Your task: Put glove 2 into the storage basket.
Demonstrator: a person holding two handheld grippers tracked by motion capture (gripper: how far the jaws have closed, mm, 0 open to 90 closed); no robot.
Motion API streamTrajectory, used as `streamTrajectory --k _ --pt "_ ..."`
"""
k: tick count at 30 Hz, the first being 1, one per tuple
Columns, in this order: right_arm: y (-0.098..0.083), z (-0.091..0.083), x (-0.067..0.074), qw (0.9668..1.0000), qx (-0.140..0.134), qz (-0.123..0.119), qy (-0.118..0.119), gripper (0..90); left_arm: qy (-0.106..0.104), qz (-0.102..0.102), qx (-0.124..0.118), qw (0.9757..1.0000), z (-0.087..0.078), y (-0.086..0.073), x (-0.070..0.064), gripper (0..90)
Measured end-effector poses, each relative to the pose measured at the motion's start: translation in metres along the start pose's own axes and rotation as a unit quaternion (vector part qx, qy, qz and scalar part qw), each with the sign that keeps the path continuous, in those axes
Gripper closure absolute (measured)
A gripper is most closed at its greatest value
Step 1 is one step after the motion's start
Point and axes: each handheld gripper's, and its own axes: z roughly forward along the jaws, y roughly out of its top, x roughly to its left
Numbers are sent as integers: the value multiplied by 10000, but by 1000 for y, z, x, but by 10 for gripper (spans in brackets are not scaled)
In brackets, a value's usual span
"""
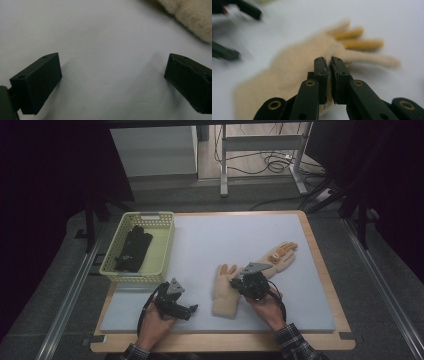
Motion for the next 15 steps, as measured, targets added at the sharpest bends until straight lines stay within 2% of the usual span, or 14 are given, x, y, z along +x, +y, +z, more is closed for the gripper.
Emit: streamTrajectory --k 1,3,5,7,9,15 --pt "8 -6 4 9998 -94 -136 -103 783 3 -5 -5 10000 0 0 0 13" --pt "20 -15 11 9986 -264 -401 -225 668 4 -3 -5 10000 0 0 0 13" --pt "28 -20 12 9978 -332 -479 -323 643 5 -6 -4 10000 0 0 0 13" --pt "29 -22 7 9980 -310 -412 -368 643 5 -2 -6 10000 0 0 0 13" --pt "24 -20 -2 9987 -221 -238 -397 645 5 -4 -7 10000 0 0 0 13" --pt "-9 -14 -25 9982 158 207 -548 626 -3 -8 3 10000 0 0 0 13"
